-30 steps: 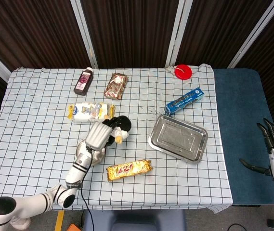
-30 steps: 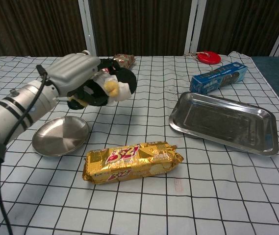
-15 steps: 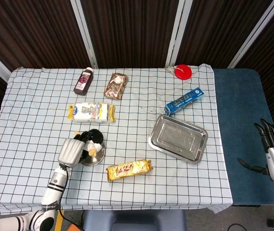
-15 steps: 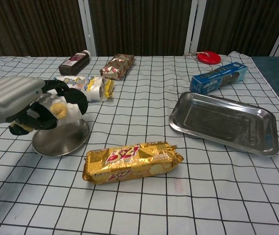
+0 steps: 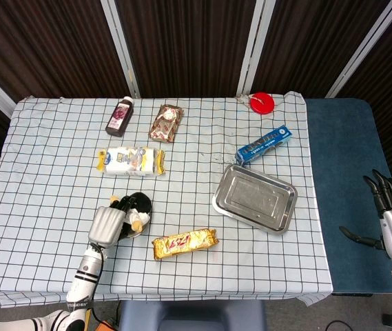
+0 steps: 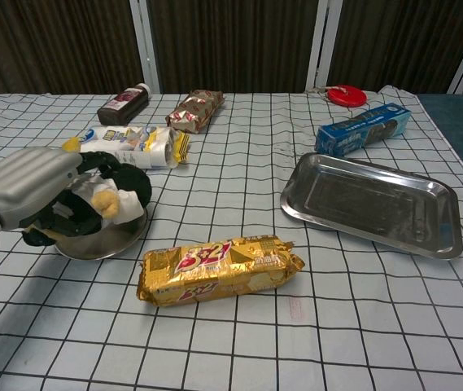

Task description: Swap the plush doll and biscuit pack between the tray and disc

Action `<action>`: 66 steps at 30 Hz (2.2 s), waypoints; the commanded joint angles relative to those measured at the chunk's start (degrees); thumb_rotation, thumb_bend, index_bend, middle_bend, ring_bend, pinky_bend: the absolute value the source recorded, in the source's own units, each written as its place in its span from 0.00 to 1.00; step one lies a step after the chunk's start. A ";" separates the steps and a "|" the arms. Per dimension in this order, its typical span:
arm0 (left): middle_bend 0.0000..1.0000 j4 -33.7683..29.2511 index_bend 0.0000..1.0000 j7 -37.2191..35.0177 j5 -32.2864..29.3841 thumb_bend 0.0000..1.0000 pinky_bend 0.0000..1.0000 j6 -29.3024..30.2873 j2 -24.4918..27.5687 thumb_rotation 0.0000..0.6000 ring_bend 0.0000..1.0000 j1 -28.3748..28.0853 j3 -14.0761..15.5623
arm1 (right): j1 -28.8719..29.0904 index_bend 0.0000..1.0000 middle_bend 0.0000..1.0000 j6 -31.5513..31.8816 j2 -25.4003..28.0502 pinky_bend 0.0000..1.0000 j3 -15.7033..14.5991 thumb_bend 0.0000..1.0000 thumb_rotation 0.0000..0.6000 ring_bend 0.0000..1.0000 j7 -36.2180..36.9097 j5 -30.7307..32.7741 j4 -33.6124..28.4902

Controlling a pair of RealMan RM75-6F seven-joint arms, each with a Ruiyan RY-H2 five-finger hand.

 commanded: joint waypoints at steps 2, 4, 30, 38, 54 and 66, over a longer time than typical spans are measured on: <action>0.50 -2.47 0.37 1.29 -1.28 0.45 0.61 -1.75 1.24 1.00 0.52 0.49 0.19 | -0.01 0.00 0.00 0.04 0.00 0.00 -0.02 0.06 1.00 0.00 -0.01 -0.04 -0.02; 0.41 -3.60 0.28 1.71 -2.25 0.45 0.52 -2.65 1.79 1.00 0.42 0.64 -0.07 | -0.01 0.00 0.00 0.03 -0.03 0.00 -0.03 0.06 1.00 0.00 -0.04 -0.04 -0.01; 0.07 -16.81 0.04 4.49 -2.57 0.44 0.16 1.41 16.99 1.00 0.03 6.06 0.56 | 0.96 0.00 0.00 -2.06 -0.24 0.00 -1.05 0.06 1.00 0.00 -1.88 -1.01 0.22; 0.07 -17.04 0.05 -2.70 0.74 0.44 0.15 2.82 24.43 1.00 0.03 11.57 5.66 | 6.50 0.00 0.00 -9.95 0.06 0.03 -2.50 0.06 1.00 0.00 -0.92 -4.81 -1.96; 0.09 -13.95 0.07 -7.85 3.72 0.43 0.15 10.13 28.01 1.00 0.03 19.41 7.08 | 26.79 0.09 0.00 -42.11 -0.09 0.04 -0.64 0.06 1.00 0.03 -3.21 0.11 -15.19; 0.09 -12.02 0.07 -9.82 3.18 0.43 0.15 11.63 28.64 1.00 0.03 21.51 4.00 | 38.97 0.14 0.01 -56.83 -7.82 0.04 1.87 0.06 1.00 0.03 -12.01 13.27 -14.16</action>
